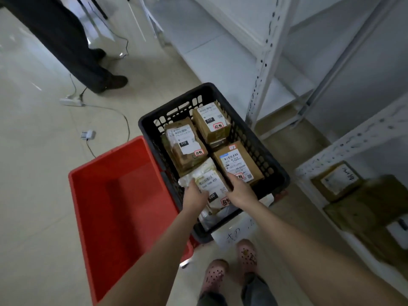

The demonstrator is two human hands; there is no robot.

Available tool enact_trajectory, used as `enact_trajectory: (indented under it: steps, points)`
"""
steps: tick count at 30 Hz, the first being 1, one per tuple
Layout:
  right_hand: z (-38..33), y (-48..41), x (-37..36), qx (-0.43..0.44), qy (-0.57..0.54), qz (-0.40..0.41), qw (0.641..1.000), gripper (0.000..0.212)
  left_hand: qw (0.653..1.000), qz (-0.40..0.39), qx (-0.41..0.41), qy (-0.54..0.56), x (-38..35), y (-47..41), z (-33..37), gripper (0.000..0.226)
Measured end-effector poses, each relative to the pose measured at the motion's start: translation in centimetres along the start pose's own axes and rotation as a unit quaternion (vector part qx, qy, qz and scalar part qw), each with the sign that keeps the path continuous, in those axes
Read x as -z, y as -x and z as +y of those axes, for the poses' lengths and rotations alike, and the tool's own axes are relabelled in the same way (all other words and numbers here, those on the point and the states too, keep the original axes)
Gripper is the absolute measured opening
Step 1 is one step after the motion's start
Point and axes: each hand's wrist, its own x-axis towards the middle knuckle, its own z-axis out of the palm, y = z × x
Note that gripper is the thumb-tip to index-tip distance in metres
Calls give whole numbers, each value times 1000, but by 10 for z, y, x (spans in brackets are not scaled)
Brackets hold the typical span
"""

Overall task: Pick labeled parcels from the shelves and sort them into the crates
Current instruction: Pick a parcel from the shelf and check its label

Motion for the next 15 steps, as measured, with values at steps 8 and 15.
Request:
enact_trajectory:
  steps: [8,15]
  points:
    - [5,102,62,-32,-5,202,979,61,891,-42,-299,-339,5,61,82,72]
    - [65,225,131,-113,-20,347,931,63,770,-91,-491,-398,-76,161,152,65]
